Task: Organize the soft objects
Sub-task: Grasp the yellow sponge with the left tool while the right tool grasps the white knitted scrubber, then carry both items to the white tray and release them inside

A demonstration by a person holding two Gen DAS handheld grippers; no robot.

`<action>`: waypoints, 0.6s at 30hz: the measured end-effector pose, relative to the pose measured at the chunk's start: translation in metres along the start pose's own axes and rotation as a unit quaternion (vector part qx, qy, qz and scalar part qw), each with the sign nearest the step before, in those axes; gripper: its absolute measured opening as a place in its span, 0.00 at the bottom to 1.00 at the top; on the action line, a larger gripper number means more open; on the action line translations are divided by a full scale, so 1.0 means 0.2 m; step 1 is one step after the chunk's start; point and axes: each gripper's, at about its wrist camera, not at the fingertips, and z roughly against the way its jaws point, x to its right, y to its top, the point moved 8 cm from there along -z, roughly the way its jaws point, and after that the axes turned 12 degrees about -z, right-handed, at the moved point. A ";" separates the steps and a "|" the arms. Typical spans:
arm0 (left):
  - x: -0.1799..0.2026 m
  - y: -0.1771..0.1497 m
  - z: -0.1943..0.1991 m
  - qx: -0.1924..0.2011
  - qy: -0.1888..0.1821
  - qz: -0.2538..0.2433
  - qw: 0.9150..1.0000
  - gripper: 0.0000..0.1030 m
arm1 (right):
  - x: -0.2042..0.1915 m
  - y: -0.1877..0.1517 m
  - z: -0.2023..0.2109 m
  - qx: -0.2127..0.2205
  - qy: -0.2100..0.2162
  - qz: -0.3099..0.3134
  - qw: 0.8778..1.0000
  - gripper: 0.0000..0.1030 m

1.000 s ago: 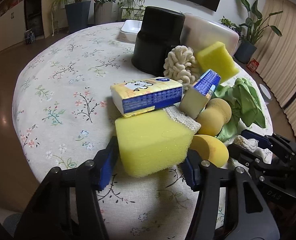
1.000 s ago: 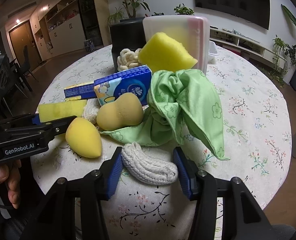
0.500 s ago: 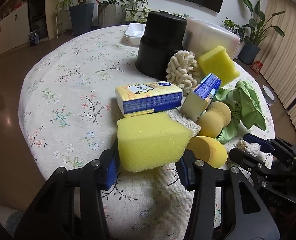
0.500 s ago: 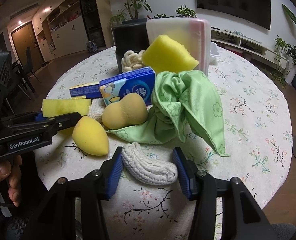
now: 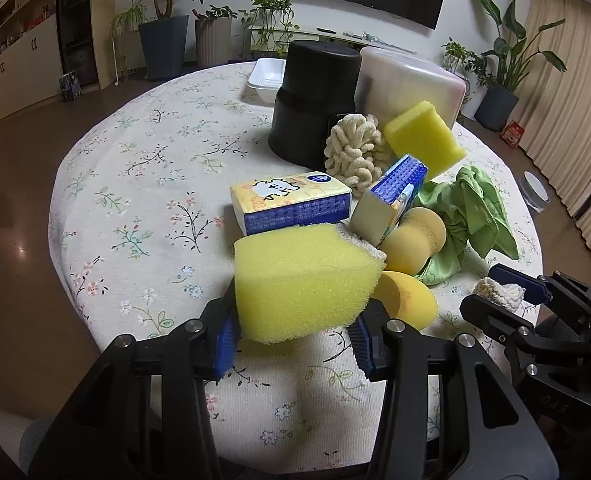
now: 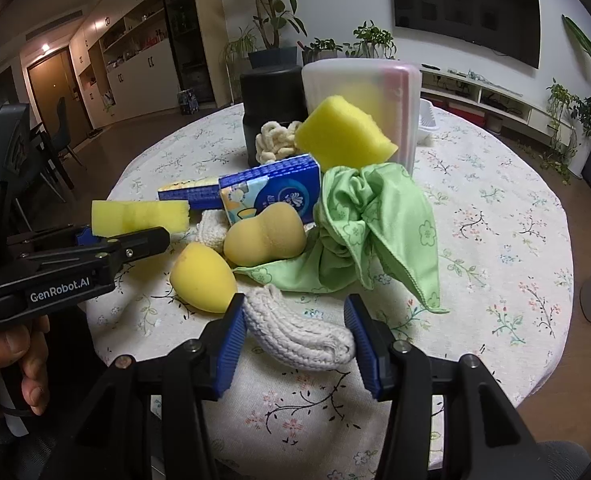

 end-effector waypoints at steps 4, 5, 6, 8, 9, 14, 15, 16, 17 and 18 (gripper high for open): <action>0.00 0.00 0.01 0.002 0.003 0.000 1.000 0.42 | -0.01 0.00 0.01 0.004 0.001 0.001 1.000 0.51; 0.00 0.00 0.02 0.003 0.004 0.000 1.000 0.41 | 0.00 0.00 0.02 0.005 0.002 0.000 1.000 0.50; 0.00 0.00 0.02 0.004 0.004 0.001 1.000 0.41 | 0.00 0.01 0.02 0.006 0.003 -0.001 1.000 0.50; -0.01 0.00 0.04 0.007 0.004 0.002 1.000 0.39 | 0.00 0.01 0.03 0.006 0.006 -0.004 1.000 0.50; -0.01 0.00 0.05 0.010 0.005 0.002 1.000 0.39 | 0.00 0.01 0.04 0.007 0.007 -0.006 1.000 0.50; -0.01 0.01 0.09 0.015 0.003 0.002 1.000 0.37 | 0.00 0.04 0.11 0.019 0.014 -0.008 1.000 0.49; -0.01 0.02 0.09 0.015 0.001 0.003 1.000 0.37 | -0.01 0.06 0.12 0.021 0.016 -0.007 1.000 0.49; -0.02 0.02 0.10 0.016 -0.001 0.005 1.000 0.37 | -0.01 0.07 0.13 0.023 0.019 -0.007 1.000 0.49; -0.02 0.02 0.11 0.017 -0.006 0.009 1.000 0.37 | -0.02 0.08 0.14 0.025 0.023 -0.008 0.999 0.49; -0.02 0.03 0.12 0.018 -0.010 0.011 1.000 0.37 | -0.02 0.09 0.16 0.026 0.028 -0.009 0.999 0.49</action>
